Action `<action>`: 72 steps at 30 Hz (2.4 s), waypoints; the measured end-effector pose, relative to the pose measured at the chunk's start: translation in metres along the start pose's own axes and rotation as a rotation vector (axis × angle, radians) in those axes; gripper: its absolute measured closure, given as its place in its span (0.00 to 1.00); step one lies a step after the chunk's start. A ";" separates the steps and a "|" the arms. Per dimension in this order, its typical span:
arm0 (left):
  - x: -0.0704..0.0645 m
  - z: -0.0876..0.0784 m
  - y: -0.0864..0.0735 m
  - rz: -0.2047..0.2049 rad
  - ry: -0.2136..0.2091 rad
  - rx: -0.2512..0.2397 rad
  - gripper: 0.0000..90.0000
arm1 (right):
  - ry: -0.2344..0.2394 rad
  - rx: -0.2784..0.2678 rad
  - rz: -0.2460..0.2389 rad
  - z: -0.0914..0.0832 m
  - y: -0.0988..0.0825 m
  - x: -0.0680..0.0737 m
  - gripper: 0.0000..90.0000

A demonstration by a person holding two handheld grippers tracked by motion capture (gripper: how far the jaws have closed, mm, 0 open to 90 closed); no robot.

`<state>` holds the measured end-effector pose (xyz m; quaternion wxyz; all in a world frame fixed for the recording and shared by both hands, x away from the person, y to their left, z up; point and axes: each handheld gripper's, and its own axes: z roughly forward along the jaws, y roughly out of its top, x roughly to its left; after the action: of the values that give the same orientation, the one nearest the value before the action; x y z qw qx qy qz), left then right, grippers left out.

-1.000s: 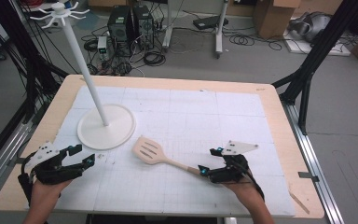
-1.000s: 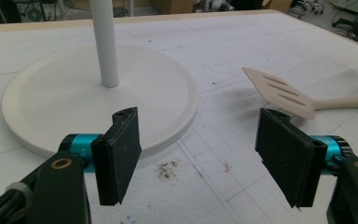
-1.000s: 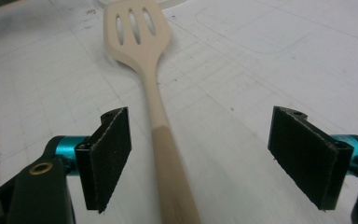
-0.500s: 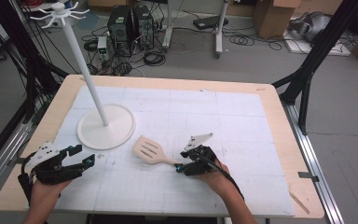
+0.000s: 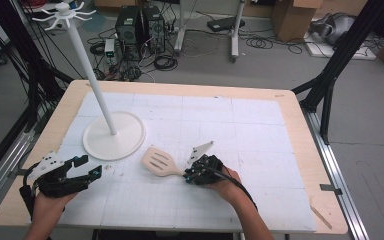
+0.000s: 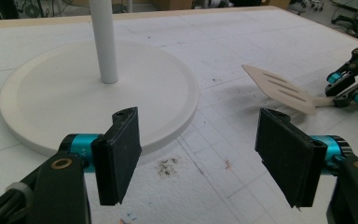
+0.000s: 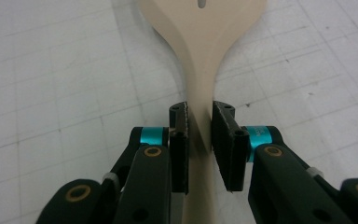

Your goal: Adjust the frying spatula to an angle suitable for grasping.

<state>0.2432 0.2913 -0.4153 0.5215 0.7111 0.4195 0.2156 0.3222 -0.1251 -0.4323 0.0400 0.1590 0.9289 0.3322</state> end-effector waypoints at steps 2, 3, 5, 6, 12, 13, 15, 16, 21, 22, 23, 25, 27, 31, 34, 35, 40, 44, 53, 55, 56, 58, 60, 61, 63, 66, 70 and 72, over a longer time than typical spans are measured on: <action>0.000 0.000 0.000 -0.001 0.000 -0.002 0.35 | 0.030 -0.010 -0.022 0.002 0.001 0.000 0.86; 0.000 0.000 0.000 -0.001 0.000 -0.001 0.35 | 0.053 -0.009 -0.036 0.003 0.002 0.001 0.86; 0.001 0.000 0.000 -0.001 0.001 0.001 0.35 | 0.086 -0.006 -0.083 0.006 0.005 0.003 0.86; 0.001 0.000 0.000 -0.003 0.002 0.001 0.35 | 0.105 -0.001 -0.108 0.007 0.007 0.004 0.86; 0.002 -0.001 0.000 -0.006 0.006 -0.004 0.35 | 0.178 0.020 -0.196 0.013 0.017 0.010 0.86; 0.002 -0.001 0.000 -0.006 0.005 -0.002 0.35 | 0.192 0.021 -0.210 0.014 0.018 0.010 0.86; 0.002 -0.001 0.000 -0.007 0.005 -0.003 0.35 | 0.219 0.020 -0.248 0.016 0.020 0.012 0.86; 0.002 -0.001 0.000 -0.007 0.005 -0.003 0.35 | 0.230 0.023 -0.258 0.017 0.021 0.013 0.86; 0.002 -0.001 0.000 -0.006 0.004 -0.003 0.35 | 0.247 0.023 -0.273 0.019 0.023 0.014 0.86; 0.002 -0.001 0.000 -0.006 0.004 -0.002 0.35 | 0.244 0.023 -0.268 0.019 0.023 0.015 0.84; 0.002 -0.001 0.000 -0.005 0.003 -0.003 0.35 | 0.236 0.025 -0.242 0.018 0.023 0.016 0.76; 0.001 -0.001 0.000 -0.009 0.000 -0.006 0.35 | 0.202 -0.017 -0.188 0.013 0.024 0.015 0.61; 0.002 -0.002 0.000 -0.005 0.000 -0.009 0.35 | 0.159 -0.089 -0.135 0.001 0.022 0.014 0.53; 0.002 -0.002 0.000 -0.007 0.000 -0.011 0.35 | 0.073 -0.192 -0.046 -0.028 0.008 0.012 0.48; 0.001 -0.002 0.000 -0.005 -0.002 -0.008 0.35 | 0.004 -0.221 0.000 -0.049 -0.012 0.012 0.49; 0.001 -0.001 0.000 -0.004 -0.002 -0.008 0.35 | -0.019 -0.228 0.015 -0.055 -0.020 0.012 0.49; -0.001 0.000 0.000 -0.002 -0.005 -0.005 0.35 | -0.089 -0.232 0.084 -0.075 -0.056 0.008 0.46; -0.002 0.002 0.000 0.001 -0.016 -0.005 0.35 | -0.133 -0.260 0.151 -0.091 -0.082 0.007 0.41; -0.011 0.000 0.006 0.006 -0.063 -0.107 0.17 | -0.343 -0.398 0.294 -0.133 -0.111 0.018 0.26; -0.012 -0.001 0.006 0.013 -0.065 -0.110 0.16 | -0.383 -0.403 0.313 -0.140 -0.118 0.023 0.26; -0.013 -0.001 0.006 0.012 -0.066 -0.107 0.16 | -0.401 -0.401 0.325 -0.143 -0.121 0.026 0.26; -0.012 -0.001 0.006 0.019 -0.065 -0.099 0.17 | -0.429 -0.403 0.327 -0.148 -0.125 0.031 0.26; -0.012 -0.001 0.005 0.017 -0.068 -0.101 0.17 | -0.449 -0.401 0.338 -0.152 -0.127 0.035 0.26; -0.011 0.000 0.005 0.020 -0.069 -0.098 0.17 | -0.457 -0.400 0.332 -0.154 -0.127 0.035 0.26; -0.012 0.000 0.005 0.018 -0.067 -0.092 0.18 | -0.473 -0.406 0.349 -0.155 -0.127 0.034 0.26; -0.012 0.000 0.005 0.025 -0.070 -0.087 0.20 | -0.465 -0.414 0.355 -0.152 -0.129 0.031 0.26; -0.014 0.003 0.006 0.029 -0.076 -0.079 0.21 | -0.454 -0.401 0.352 -0.149 -0.128 0.031 0.27; -0.015 0.005 0.006 0.034 -0.079 -0.075 0.22 | -0.457 -0.408 0.351 -0.150 -0.129 0.032 0.27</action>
<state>0.2406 0.2759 -0.4094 0.5602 0.7060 0.3782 0.2116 0.2303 -0.2994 -0.3958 0.2199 0.3751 0.7689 0.4687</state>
